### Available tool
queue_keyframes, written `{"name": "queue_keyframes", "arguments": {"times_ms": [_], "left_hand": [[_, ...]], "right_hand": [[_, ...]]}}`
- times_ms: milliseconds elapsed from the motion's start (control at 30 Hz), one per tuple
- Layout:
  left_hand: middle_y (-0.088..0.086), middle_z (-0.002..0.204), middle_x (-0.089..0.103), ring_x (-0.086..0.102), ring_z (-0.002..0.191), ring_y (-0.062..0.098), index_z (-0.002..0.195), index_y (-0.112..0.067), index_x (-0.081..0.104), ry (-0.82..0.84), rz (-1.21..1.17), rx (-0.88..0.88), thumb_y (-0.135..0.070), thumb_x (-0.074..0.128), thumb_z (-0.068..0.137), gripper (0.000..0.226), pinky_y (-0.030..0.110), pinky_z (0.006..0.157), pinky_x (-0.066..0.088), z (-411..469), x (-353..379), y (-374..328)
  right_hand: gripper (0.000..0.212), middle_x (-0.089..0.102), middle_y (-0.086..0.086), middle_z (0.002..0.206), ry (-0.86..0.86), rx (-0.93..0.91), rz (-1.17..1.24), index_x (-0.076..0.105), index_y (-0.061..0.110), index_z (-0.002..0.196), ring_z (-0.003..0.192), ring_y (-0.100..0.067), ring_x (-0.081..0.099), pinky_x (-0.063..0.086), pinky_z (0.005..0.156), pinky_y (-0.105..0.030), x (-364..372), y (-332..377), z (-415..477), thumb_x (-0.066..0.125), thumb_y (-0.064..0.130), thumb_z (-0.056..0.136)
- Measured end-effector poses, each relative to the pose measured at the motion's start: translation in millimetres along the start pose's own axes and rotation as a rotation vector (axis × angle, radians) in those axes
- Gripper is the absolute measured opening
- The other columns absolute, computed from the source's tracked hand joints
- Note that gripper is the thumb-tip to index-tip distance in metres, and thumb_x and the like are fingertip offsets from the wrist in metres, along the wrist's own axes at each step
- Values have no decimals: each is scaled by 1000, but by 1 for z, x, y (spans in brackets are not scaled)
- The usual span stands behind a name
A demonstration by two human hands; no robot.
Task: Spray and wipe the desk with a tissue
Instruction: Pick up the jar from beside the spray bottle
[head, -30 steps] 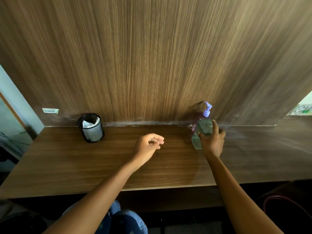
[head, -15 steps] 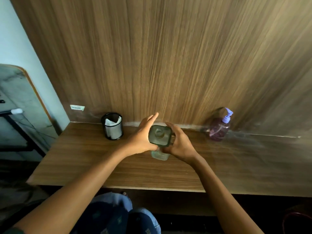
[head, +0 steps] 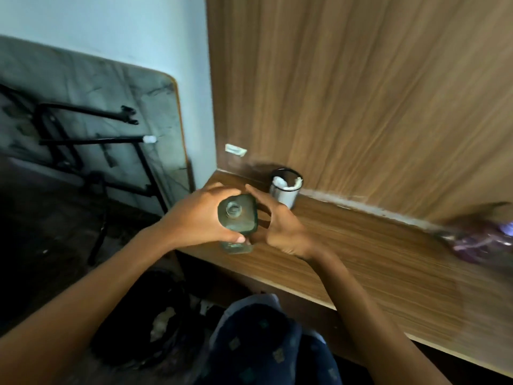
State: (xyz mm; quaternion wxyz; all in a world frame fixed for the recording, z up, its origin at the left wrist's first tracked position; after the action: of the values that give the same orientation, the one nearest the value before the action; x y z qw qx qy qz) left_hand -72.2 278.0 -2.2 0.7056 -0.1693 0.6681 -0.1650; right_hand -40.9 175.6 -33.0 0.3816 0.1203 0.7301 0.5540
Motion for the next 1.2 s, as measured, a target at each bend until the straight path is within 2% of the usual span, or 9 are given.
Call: {"name": "queue_keyframes", "arguments": {"times_ms": [167, 233, 500, 600, 667, 733, 900, 1033, 1200], "left_hand": [[-16, 125, 49, 52, 116, 10, 129, -35, 43, -31, 52, -157, -76, 59, 38, 101, 34, 97, 45, -58, -37, 76], [-17, 124, 48, 53, 113, 9, 129, -35, 42, -19, 51, -257, -74, 65, 43, 97, 35, 93, 47, -91, -45, 121], [-7, 126, 46, 51, 115, 15, 134, -30, 39, 90, -54, -520, -58, 76, 52, 94, 40, 94, 46, -170, 22, 251], [-1, 124, 45, 51, 115, 23, 130, -26, 40, 127, -99, -630, -54, 74, 52, 90, 43, 90, 48, -182, 75, 289], [4, 127, 43, 50, 115, 29, 131, -21, 39, 143, -104, -715, -51, 75, 55, 89, 46, 90, 48, -190, 112, 313], [6, 129, 40, 51, 114, 31, 132, -17, 36, 162, -141, -787, -49, 77, 57, 91, 47, 89, 49, -197, 151, 330], [8, 131, 37, 50, 112, 35, 133, -17, 32, 300, -122, -860, -43, 75, 66, 84, 48, 83, 49, -200, 229, 348], [7, 135, 34, 50, 114, 37, 137, -16, 27, 386, -100, -900, -34, 73, 71, 82, 45, 82, 49, -192, 277, 365], [9, 137, 32, 57, 108, 35, 141, -14, 18, 474, -38, -916, -21, 61, 81, 74, 42, 79, 51, -185, 324, 375]], "right_hand": [[98, 45, 0, 140, 177, 11, 126, 26, 14, 147, 122, -2, 43, 40, 92, -4, 90, 19, 41, 77, -8, 66], [100, 46, -1, 140, 272, 3, 101, 27, 21, 146, 121, -6, 48, 44, 94, -13, 144, 26, 59, 80, -3, 65], [94, 32, -11, 144, 568, -97, -374, 22, 12, 147, 132, -24, 36, 36, 108, -39, 290, 2, 90, 77, 8, 70], [61, 51, -16, 131, 406, -290, -718, 47, 7, 134, 119, -33, 50, 46, 94, -42, 290, -3, 99, 63, 3, 75], [36, 67, -14, 100, 147, -448, -960, 67, 6, 102, 94, -35, 61, 47, 80, -41, 275, 2, 108, 60, 0, 67], [17, 68, -11, 88, -2, -438, -1102, 69, 9, 86, 91, -33, 62, 44, 87, -44, 257, -2, 120, 60, 8, 72], [33, 59, -13, 122, 206, -220, -1346, 67, 12, 105, 131, -32, 41, 13, 112, -57, 241, -66, 150, 52, 36, 88], [8, 60, -12, 96, 103, -322, -1362, 68, 12, 80, 103, -36, 55, 27, 106, -64, 241, -69, 154, 67, 15, 73], [23, 61, -11, 99, 104, -341, -1316, 70, 17, 81, 101, -36, 57, 28, 105, -65, 244, -68, 154, 76, 13, 59]]}}
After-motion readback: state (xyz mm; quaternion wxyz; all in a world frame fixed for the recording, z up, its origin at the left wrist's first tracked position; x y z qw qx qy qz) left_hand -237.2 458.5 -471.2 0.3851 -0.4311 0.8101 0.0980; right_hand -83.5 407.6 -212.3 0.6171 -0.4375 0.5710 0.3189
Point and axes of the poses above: each hand's wrist, its own z-axis towards the middle knuckle, its own x-axis out of the palm, y = z × x, the point moved 10 cm from there along z, towards the middle knuckle
